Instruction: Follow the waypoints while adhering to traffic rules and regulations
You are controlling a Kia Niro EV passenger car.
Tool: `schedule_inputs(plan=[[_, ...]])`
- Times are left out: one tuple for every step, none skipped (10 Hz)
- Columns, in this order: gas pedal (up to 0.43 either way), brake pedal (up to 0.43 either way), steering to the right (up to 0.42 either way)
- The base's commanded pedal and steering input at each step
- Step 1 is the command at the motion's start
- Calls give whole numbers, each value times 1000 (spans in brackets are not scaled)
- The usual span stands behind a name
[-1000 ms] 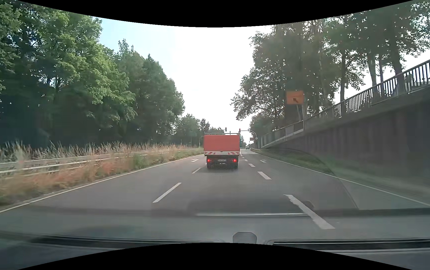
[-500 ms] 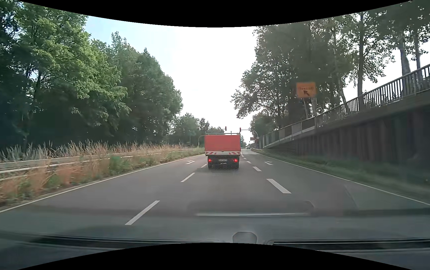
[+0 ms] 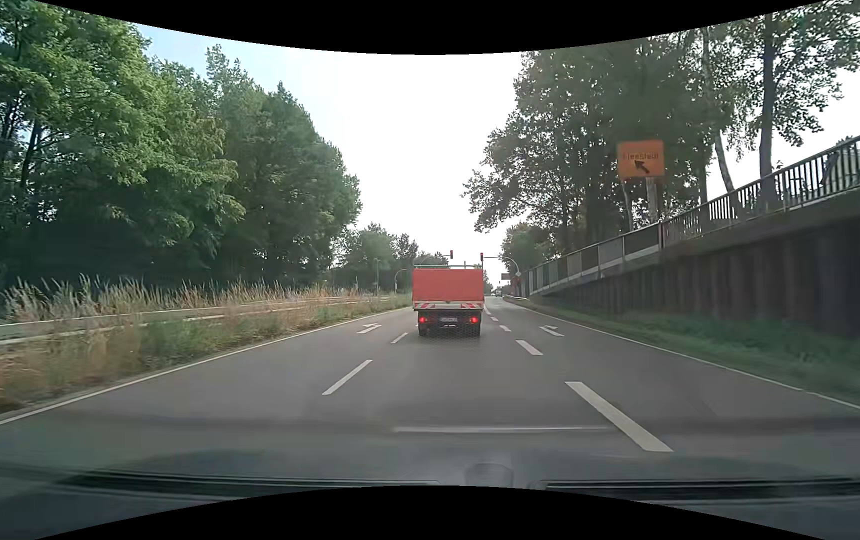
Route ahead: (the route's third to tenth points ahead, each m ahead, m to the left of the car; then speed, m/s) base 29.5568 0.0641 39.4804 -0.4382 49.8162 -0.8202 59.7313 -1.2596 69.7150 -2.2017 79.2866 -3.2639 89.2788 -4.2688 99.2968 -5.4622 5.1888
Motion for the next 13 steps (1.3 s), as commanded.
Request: schedule_inputs(plan=[[59, 0, -1], [59, 0, 0], [59, 0, 0], [59, 0, 1], [59, 0, 1], [59, 0, 3], [59, 0, 6], [59, 0, 10], [59, 0, 10], [59, 0, 10], [59, 0, 10], [59, 0, 10], [59, 0, 9]])
